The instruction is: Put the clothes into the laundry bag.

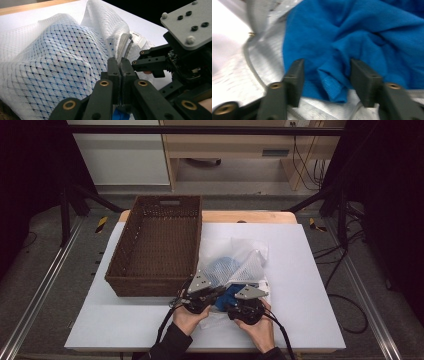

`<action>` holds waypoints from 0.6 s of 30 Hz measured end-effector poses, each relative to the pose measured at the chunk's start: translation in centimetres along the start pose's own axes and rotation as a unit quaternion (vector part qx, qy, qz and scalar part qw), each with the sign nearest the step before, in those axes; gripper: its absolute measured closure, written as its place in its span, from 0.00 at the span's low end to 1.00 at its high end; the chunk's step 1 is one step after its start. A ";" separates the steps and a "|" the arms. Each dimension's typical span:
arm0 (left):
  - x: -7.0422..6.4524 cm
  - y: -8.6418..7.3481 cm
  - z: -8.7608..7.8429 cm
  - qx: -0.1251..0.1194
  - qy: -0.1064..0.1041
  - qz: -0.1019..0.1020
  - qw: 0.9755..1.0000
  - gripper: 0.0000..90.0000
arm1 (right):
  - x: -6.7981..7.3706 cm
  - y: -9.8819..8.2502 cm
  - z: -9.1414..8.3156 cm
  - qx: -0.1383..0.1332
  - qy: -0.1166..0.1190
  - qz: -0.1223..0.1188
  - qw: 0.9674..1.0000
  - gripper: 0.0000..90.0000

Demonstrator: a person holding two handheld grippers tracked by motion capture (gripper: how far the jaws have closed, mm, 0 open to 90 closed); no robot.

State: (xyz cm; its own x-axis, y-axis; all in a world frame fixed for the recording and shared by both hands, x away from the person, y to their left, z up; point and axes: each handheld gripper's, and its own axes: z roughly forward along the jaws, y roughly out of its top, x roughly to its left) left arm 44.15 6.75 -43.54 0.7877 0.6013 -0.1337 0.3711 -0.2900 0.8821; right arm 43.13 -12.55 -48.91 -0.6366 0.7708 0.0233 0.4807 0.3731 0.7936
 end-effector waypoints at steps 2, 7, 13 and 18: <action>-0.1 0.0 0.0 -0.001 0.000 0.000 1.000 0.99 | 0.0 0.1 0.0 0.003 -0.028 -0.008 1.000 0.79; -0.2 0.1 -0.3 -0.004 -0.001 0.002 1.000 0.99 | -1.4 0.6 -0.1 0.009 -0.013 0.032 0.999 0.94; -0.2 0.6 -0.7 -0.014 -0.007 0.004 1.000 0.99 | -2.2 2.6 -1.0 -0.083 0.033 0.067 0.994 0.93; -0.7 1.1 -0.9 -0.021 -0.011 0.013 1.000 0.99 | -3.0 3.4 1.5 -0.062 0.005 0.058 0.996 0.94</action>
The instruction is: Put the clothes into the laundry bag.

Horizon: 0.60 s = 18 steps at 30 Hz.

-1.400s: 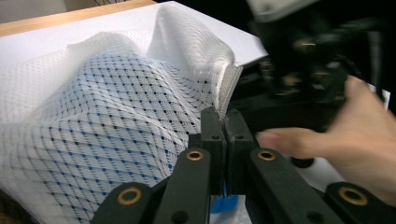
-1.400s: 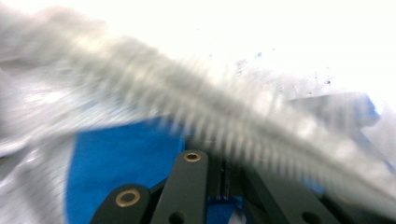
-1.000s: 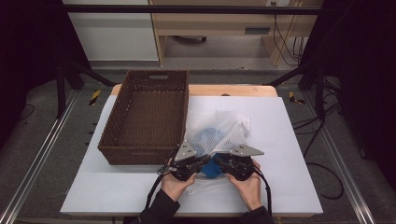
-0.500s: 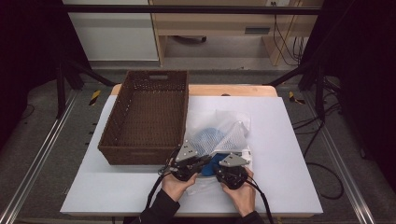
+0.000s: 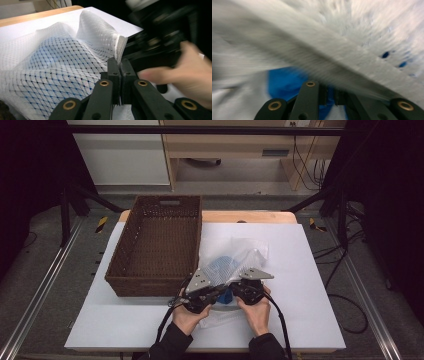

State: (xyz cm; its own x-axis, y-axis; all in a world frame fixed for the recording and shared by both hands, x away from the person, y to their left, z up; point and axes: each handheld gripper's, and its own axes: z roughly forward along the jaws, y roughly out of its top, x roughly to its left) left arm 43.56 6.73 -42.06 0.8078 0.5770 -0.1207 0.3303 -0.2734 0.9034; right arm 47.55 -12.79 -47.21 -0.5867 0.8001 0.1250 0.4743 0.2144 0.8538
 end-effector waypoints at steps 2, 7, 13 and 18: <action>-0.1 -0.1 0.0 0.003 -0.001 0.003 1.000 0.99 | -0.3 -0.4 1.1 0.007 -0.016 -0.001 1.000 0.94; 0.2 -0.8 0.3 0.011 -0.003 -0.008 1.000 0.99 | -0.7 -0.4 1.7 0.004 -0.054 -0.022 0.998 0.93; 0.1 -1.3 0.8 0.019 -0.005 -0.011 1.000 0.99 | -1.0 0.0 2.6 0.006 -0.073 -0.022 0.997 0.93; 0.7 -1.3 1.0 0.020 0.001 -0.018 1.000 0.99 | -1.1 0.1 1.7 0.010 -0.052 -0.020 0.998 0.79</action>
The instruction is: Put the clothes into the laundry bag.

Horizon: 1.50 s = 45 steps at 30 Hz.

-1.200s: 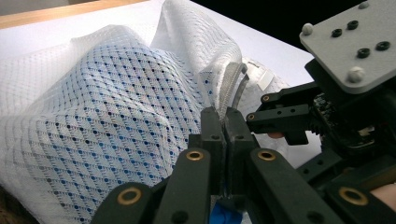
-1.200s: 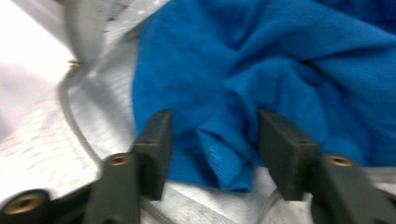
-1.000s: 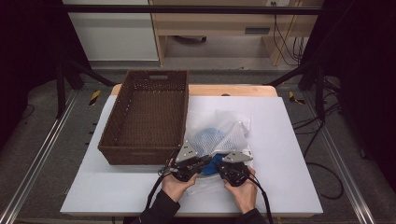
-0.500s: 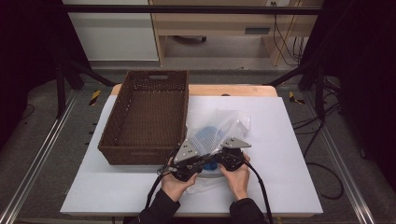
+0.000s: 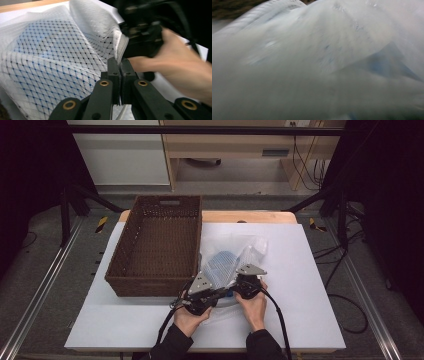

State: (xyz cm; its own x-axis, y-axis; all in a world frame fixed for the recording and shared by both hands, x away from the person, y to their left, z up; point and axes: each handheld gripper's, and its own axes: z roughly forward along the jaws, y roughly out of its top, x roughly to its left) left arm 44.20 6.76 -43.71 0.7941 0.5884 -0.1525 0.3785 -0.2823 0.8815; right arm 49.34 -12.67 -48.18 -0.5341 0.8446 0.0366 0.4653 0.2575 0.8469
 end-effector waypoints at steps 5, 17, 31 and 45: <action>0.5 0.1 0.0 0.000 0.007 -0.002 1.000 0.99 | -0.1 -0.3 -5.1 -0.026 0.048 0.003 0.999 0.64; 0.3 -0.2 0.9 0.019 0.009 0.005 1.000 0.99 | -6.1 -5.4 -8.6 0.013 -0.067 0.023 0.997 0.57; 0.4 -0.1 1.0 0.023 0.010 0.004 1.000 0.99 | -5.6 -5.6 -10.6 0.055 0.017 0.058 0.997 1.00; 0.0 0.1 0.9 0.021 0.002 0.013 1.000 0.99 | -2.5 -3.9 -14.4 -0.043 0.035 0.013 0.998 0.74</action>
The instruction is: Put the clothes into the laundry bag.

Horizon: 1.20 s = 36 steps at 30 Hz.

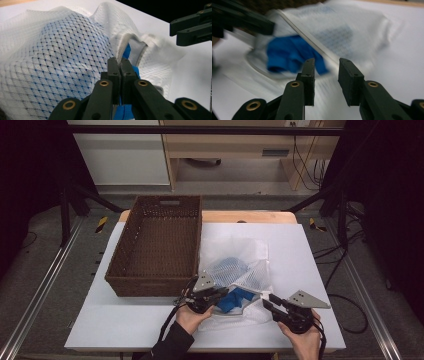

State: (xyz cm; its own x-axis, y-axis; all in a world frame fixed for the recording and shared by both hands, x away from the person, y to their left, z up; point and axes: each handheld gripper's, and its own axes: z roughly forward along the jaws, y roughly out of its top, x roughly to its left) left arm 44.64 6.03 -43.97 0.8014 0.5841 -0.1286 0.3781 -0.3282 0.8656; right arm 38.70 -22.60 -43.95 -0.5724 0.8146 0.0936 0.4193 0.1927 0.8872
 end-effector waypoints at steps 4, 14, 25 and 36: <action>-0.1 0.1 -0.5 -0.007 0.004 0.005 1.000 0.99 | 1.9 1.7 2.2 -0.006 0.017 -0.036 0.999 0.76; 0.1 0.8 -0.9 -0.014 0.013 0.009 1.000 0.99 | 4.8 0.3 7.8 0.071 0.080 -0.046 0.993 1.00; -0.6 0.8 -1.5 -0.030 0.003 0.009 1.000 0.99 | 5.3 0.3 12.3 0.076 0.021 -0.033 0.996 1.00; -0.9 0.3 -1.3 -0.030 -0.009 0.004 0.999 0.99 | 3.8 1.4 14.0 0.030 -0.049 -0.003 0.998 1.00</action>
State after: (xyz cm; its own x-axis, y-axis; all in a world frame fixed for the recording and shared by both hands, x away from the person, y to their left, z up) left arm 43.43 6.38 -42.95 0.8125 0.5682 -0.1303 0.3438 -0.2866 0.8943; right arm 46.98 -11.61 -48.65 -0.5046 0.8624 0.0404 0.4588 0.2282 0.8587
